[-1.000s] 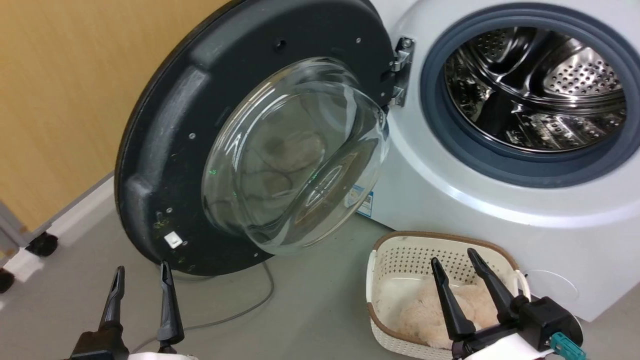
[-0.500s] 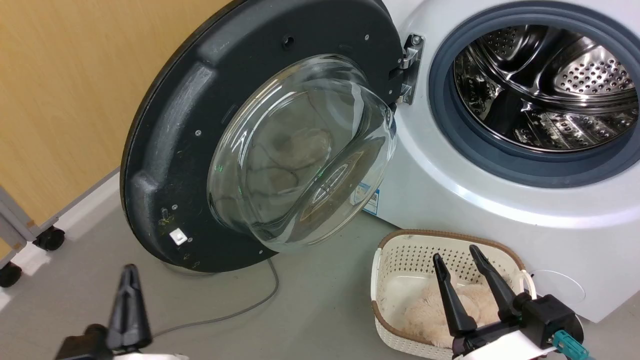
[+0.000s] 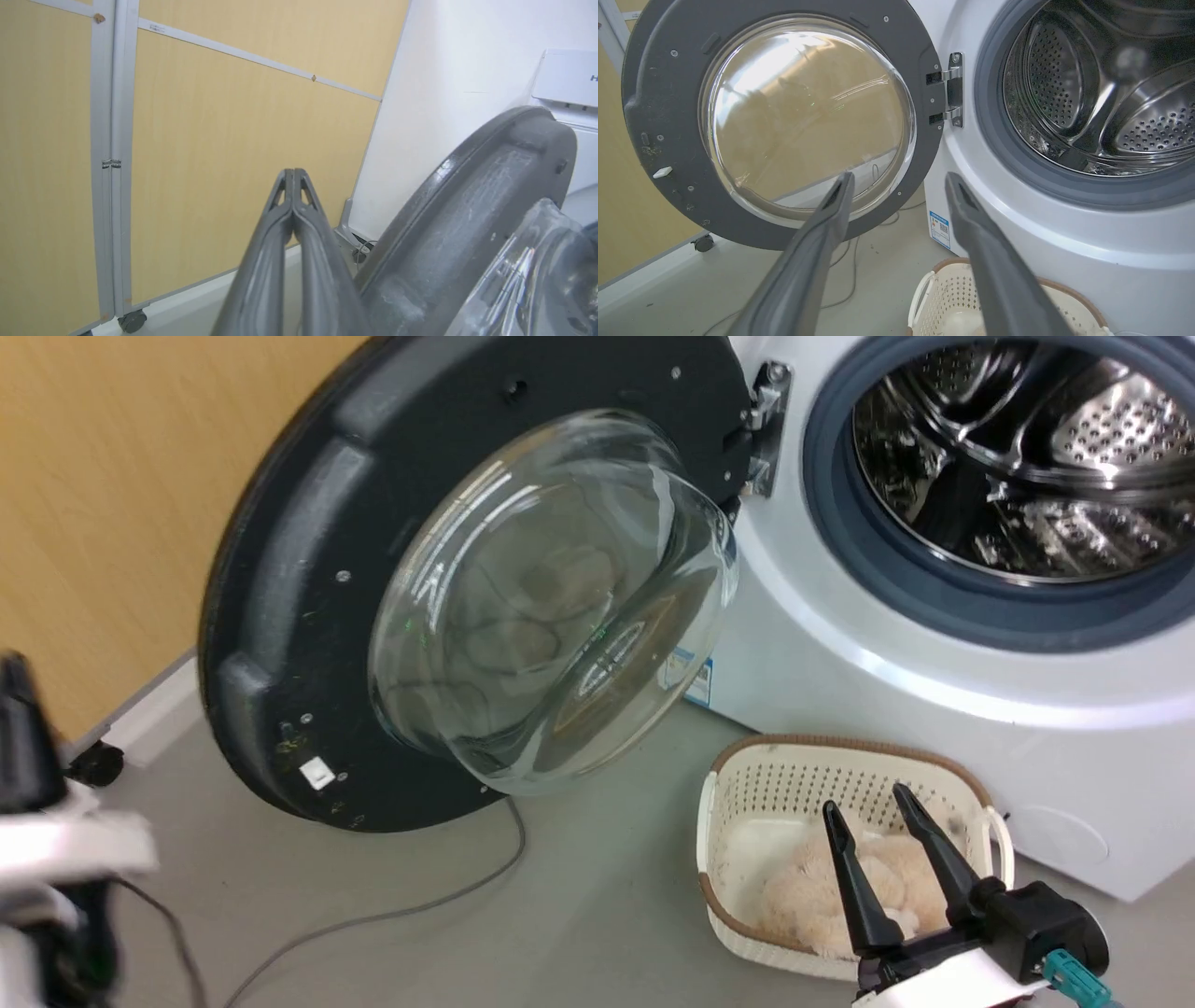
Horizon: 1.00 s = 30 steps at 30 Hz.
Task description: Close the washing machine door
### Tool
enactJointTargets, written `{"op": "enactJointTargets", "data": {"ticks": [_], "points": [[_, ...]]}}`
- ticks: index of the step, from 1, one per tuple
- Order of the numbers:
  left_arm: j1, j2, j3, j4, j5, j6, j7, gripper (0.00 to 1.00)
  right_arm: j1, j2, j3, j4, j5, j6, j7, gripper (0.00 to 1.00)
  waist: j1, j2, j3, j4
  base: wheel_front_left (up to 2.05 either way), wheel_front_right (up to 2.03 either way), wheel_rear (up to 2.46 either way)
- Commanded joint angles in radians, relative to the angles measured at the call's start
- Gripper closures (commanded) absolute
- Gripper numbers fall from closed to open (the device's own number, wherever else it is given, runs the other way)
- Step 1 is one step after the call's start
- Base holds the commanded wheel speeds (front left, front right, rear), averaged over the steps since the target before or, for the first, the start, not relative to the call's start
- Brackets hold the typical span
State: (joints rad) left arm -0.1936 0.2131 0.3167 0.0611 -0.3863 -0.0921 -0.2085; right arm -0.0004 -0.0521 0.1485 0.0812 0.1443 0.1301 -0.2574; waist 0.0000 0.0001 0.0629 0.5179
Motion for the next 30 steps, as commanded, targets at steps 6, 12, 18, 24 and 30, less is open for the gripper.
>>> {"op": "enactJointTargets", "data": {"ticks": [6,12,18,24,30], "points": [[-0.205,0.09,0.124,0.196,-0.268,-0.016,0.202,1.0,-0.039,-0.002,0.007,-0.009,-0.019,0.001,-0.004,0.0,0.0,-0.0001,0.058,-0.047,0.0,0.0,0.0],[-0.379,0.112,0.276,0.384,-0.565,0.044,0.415,1.0,-0.058,-0.004,0.01,-0.006,-0.016,0.001,-0.004,0.0,0.0,-0.0001,0.082,-0.078,0.0,0.0,0.0],[-0.433,0.137,0.313,0.502,-0.7,0.104,0.622,1.0,-0.064,-0.007,0.011,-0.006,-0.015,0.001,-0.004,0.0,0.0,-0.0001,0.085,-0.097,0.0,0.0,0.0],[-0.399,0.123,0.282,0.523,-0.772,0.067,0.807,1.0,-0.065,-0.005,0.009,-0.001,-0.009,0.001,-0.004,0.0,0.0,-0.0001,0.073,-0.109,0.0,0.0,0.0],[-0.315,0.055,0.236,0.407,-0.85,0.053,1.008,1.0,-0.055,-0.001,0.0,0.006,0.002,0.001,-0.004,0.0,0.0,-0.0001,0.041,-0.121,0.0,0.0,0.0]]}}
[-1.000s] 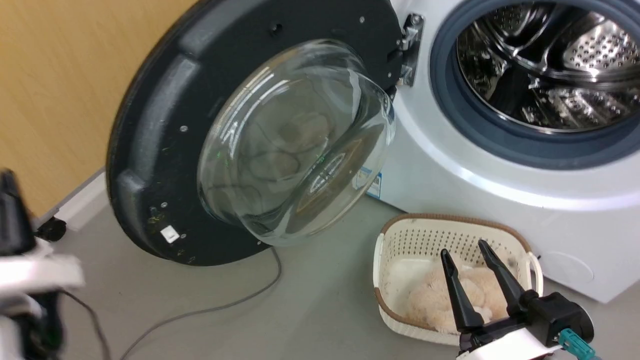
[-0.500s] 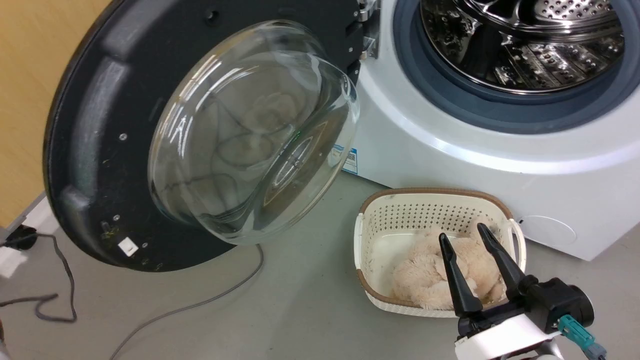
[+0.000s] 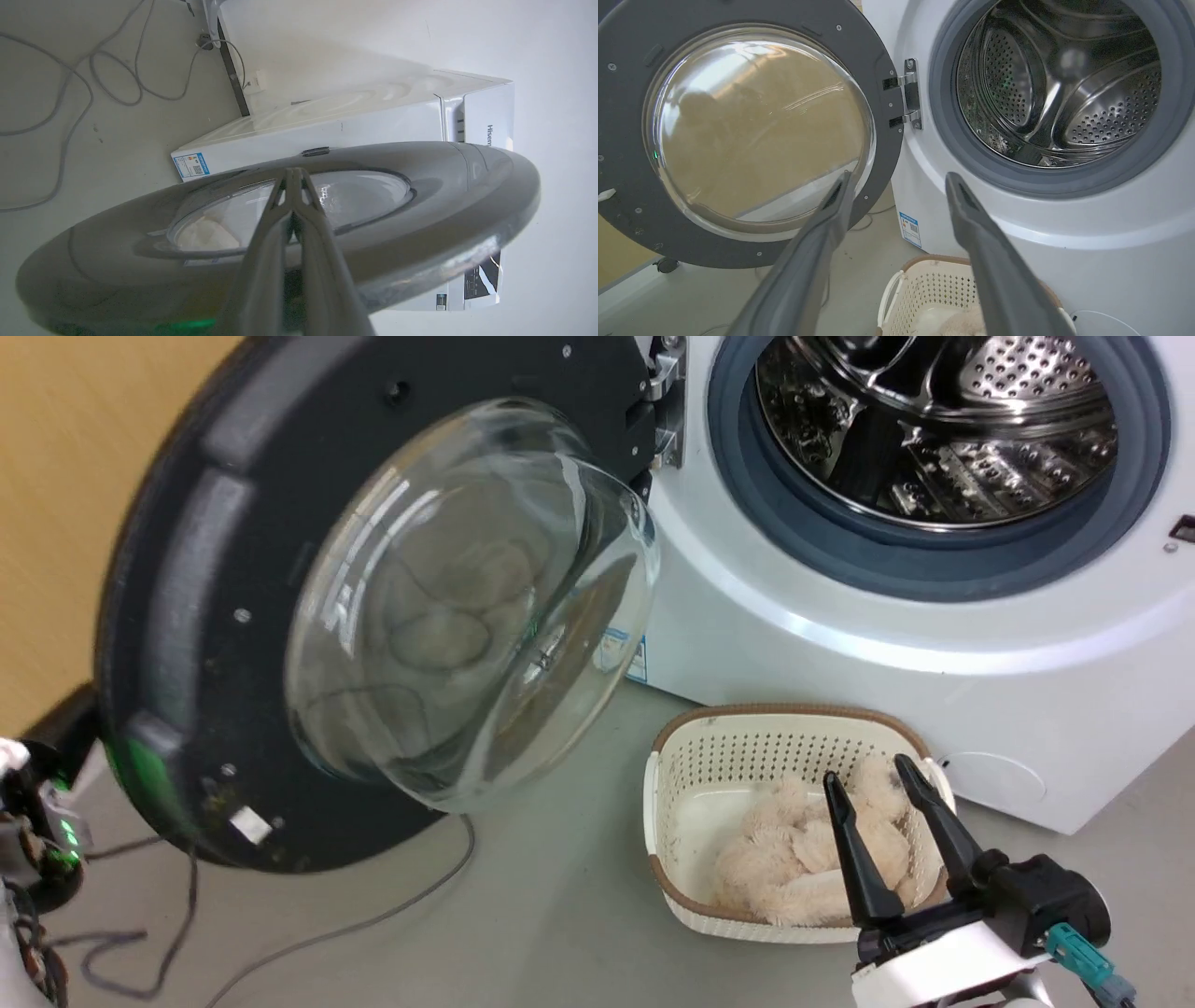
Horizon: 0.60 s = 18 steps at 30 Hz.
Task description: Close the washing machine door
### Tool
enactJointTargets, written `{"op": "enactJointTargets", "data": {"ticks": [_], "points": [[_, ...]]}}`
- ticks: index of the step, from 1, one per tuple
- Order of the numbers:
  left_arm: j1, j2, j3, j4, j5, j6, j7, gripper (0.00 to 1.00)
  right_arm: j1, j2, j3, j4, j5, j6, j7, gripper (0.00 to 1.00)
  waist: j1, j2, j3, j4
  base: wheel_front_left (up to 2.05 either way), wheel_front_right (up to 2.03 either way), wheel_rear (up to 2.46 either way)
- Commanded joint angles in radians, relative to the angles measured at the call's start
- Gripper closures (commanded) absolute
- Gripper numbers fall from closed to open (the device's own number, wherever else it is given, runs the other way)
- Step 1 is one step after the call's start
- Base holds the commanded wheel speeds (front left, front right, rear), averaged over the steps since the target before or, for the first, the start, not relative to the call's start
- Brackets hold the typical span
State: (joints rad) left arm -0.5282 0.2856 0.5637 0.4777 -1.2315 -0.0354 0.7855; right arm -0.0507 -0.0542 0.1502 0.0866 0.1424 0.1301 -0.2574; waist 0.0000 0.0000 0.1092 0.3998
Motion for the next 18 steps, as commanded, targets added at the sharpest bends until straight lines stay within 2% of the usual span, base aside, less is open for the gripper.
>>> {"op": "enactJointTargets", "data": {"ticks": [1,9,14,18], "points": [[0.037,-0.028,-0.018,-0.034,-0.012,-0.004,0.036,1.0,-0.004,0.001,-0.002,0.001,0.006,0.001,-0.004,0.0,0.0,0.0,-0.01,-0.005,0.0,0.0,0.0],[0.174,-0.123,-0.071,-0.253,-0.075,0.041,0.197,1.0,0.017,0.003,-0.01,0.006,0.017,0.001,-0.004,0.0,0.0,0.0,-0.055,-0.03,0.0,0.0,0.0],[0.268,-0.192,-0.137,-0.416,-0.103,0.097,0.277,1.0,0.027,0.004,-0.015,0.008,0.022,0.001,-0.004,0.0,0.0,0.0,-0.068,-0.065,0.0,0.0,0.0],[0.339,-0.227,-0.193,-0.517,-0.158,0.159,0.285,1.0,0.029,0.004,-0.019,0.01,0.029,0.001,-0.004,0.0,0.0,0.0,-0.067,-0.11,0.0,0.0,0.0]]}}
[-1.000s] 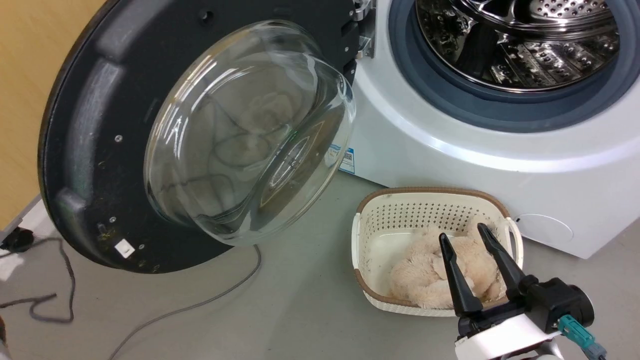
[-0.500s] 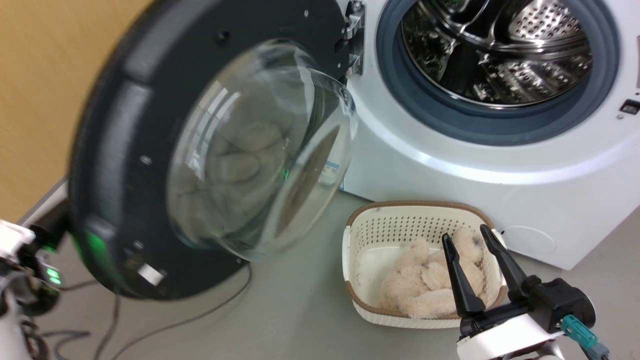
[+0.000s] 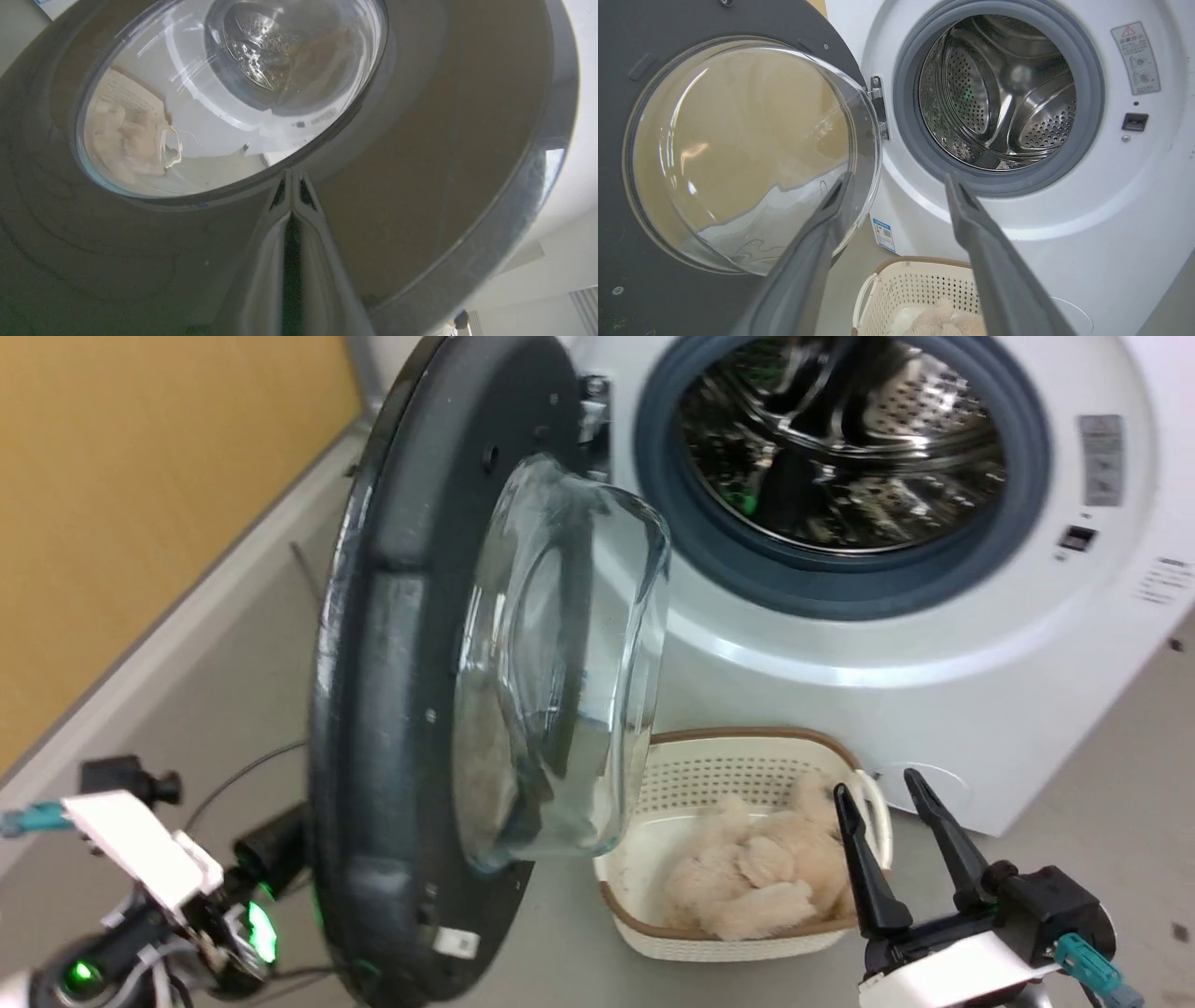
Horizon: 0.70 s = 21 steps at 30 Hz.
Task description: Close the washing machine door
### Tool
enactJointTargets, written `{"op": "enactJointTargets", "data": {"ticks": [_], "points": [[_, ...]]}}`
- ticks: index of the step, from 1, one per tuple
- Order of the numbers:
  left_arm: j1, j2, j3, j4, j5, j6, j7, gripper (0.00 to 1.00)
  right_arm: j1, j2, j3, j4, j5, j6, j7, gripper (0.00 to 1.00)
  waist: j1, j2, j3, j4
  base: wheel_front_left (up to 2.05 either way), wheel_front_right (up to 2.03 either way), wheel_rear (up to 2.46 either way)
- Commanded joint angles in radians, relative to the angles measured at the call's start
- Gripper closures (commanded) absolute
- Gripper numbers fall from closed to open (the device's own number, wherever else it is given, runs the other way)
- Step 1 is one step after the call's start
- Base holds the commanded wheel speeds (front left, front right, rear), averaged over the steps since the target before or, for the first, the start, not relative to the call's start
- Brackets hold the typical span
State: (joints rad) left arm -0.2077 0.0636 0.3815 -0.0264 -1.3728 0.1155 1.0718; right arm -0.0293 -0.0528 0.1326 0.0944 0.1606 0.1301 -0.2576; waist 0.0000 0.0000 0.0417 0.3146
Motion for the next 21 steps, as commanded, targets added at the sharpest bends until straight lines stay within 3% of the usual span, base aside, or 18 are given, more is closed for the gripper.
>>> {"op": "enactJointTargets", "data": {"ticks": [1,9,15,21], "points": [[0.037,-0.009,-0.029,-0.032,-0.036,0.021,-0.005,1.0,0.007,0.002,0.0,0.005,0.013,0.001,-0.004,0.0,0.0,0.0,0.002,-0.04,0.0,0.0,0.0],[0.147,-0.013,-0.24,-0.101,-0.216,0.05,-0.156,1.0,-0.01,0.002,0.013,0.013,0.011,0.001,-0.004,0.0,0.0,0.0,0.036,-0.199,0.0,0.0,0.0],[0.126,-0.013,-0.374,-0.072,-0.279,0.016,-0.278,1.0,-0.026,0.003,0.01,0.011,0.007,0.001,-0.004,0.0,0.0,0.0,0.08,-0.351,0.0,0.0,0.0],[0.026,-0.013,-0.437,0.028,-0.324,-0.027,-0.471,1.0,-0.04,0.003,0.01,-0.001,0.025,0.001,-0.004,0.0,0.0,0.0,0.134,-0.511,0.0,0.0,0.0]]}}
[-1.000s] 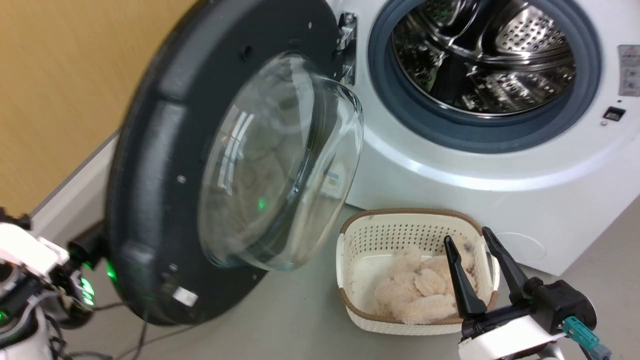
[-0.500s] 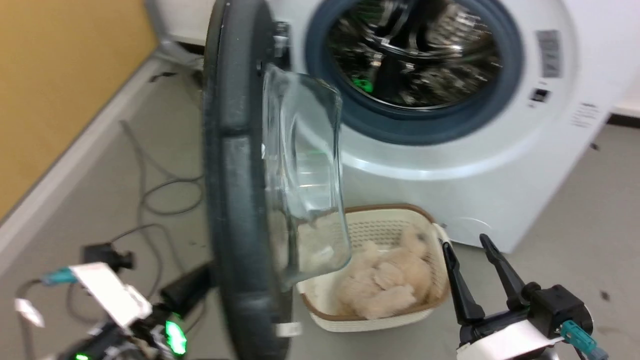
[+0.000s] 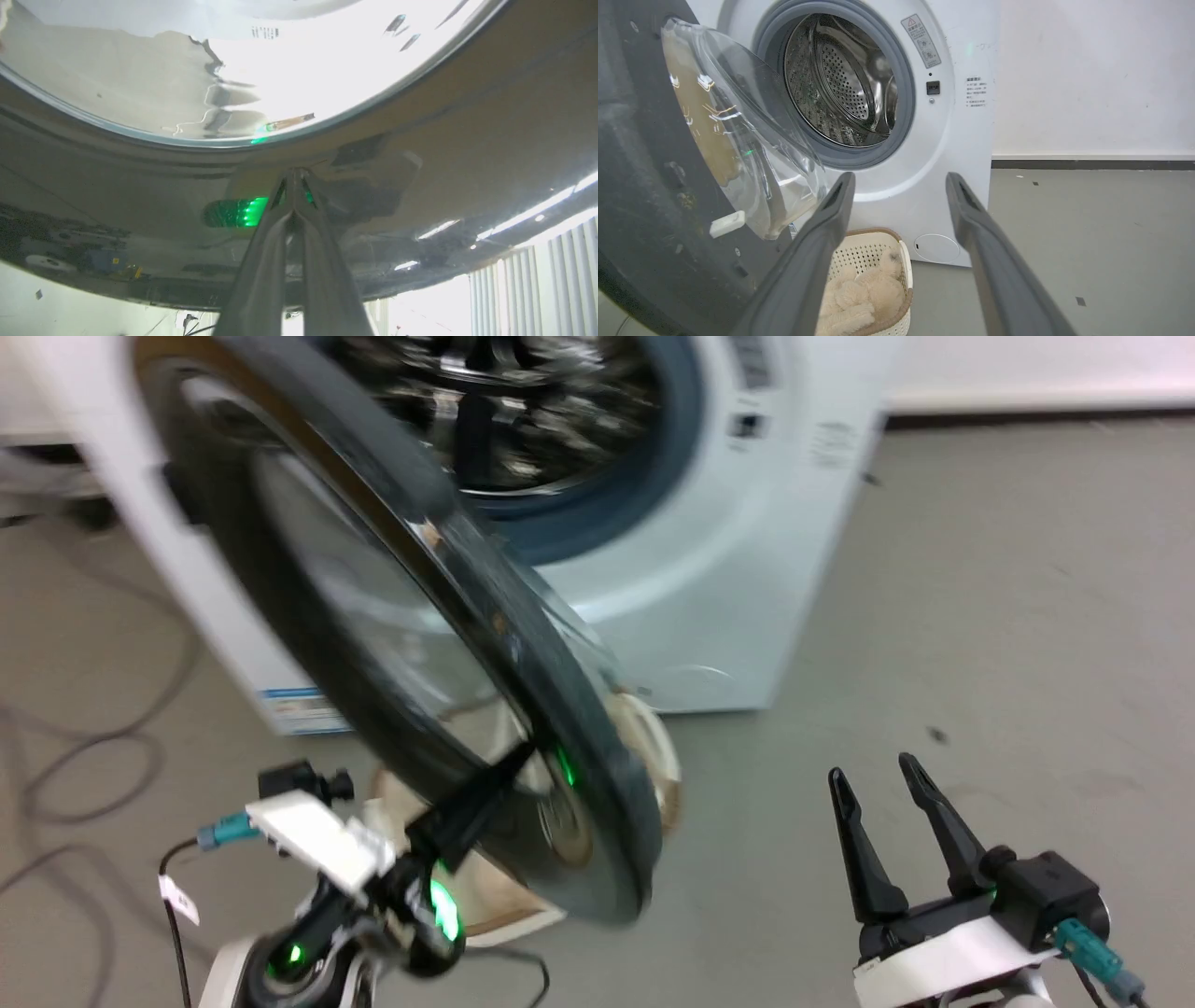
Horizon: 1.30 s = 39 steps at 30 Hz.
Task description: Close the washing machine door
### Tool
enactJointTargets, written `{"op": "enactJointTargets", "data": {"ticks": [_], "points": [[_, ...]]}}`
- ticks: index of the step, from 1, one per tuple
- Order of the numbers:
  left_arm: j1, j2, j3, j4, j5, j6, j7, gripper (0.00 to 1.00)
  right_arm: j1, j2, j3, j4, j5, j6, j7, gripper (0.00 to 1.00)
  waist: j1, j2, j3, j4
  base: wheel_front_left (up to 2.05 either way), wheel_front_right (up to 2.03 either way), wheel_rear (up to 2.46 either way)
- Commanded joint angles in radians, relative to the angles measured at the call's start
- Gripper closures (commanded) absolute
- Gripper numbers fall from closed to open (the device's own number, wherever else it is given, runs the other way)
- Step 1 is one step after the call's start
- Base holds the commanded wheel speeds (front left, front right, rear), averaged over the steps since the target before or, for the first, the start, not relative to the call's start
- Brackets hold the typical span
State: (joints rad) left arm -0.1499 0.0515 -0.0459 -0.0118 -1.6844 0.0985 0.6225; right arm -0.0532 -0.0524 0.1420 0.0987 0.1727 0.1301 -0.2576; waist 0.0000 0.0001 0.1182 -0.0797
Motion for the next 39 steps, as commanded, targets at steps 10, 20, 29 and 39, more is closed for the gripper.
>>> {"op": "enactJointTargets", "data": {"ticks": [10,20,29,39], "points": [[-0.283,-0.001,-0.078,0.22,-0.072,-0.079,-0.293,1.0,-0.014,0.002,-0.006,-0.015,0.059,0.001,-0.004,0.0,0.0,-0.0001,0.107,-0.299,0.0,0.0,0.0],[-0.443,-0.001,-0.14,0.404,-0.077,-0.187,-0.452,1.0,-0.008,0.002,-0.014,-0.018,0.071,0.001,-0.004,0.0,0.0,-0.0001,0.077,-0.307,0.0,0.0,0.0],[-0.282,0.094,-0.277,0.361,0.153,-0.228,-0.47,1.0,0.013,0.002,-0.029,-0.027,0.051,0.001,-0.004,0.0,0.0,-0.0001,0.008,-0.198,0.0,0.0,0.0],[-0.126,0.339,-0.404,0.253,0.727,-0.2,-0.831,1.0,0.041,0.002,-0.049,-0.03,0.02,0.001,-0.004,0.0,0.0,-0.0001,-0.061,-0.045,0.0,0.0,0.0]]}}
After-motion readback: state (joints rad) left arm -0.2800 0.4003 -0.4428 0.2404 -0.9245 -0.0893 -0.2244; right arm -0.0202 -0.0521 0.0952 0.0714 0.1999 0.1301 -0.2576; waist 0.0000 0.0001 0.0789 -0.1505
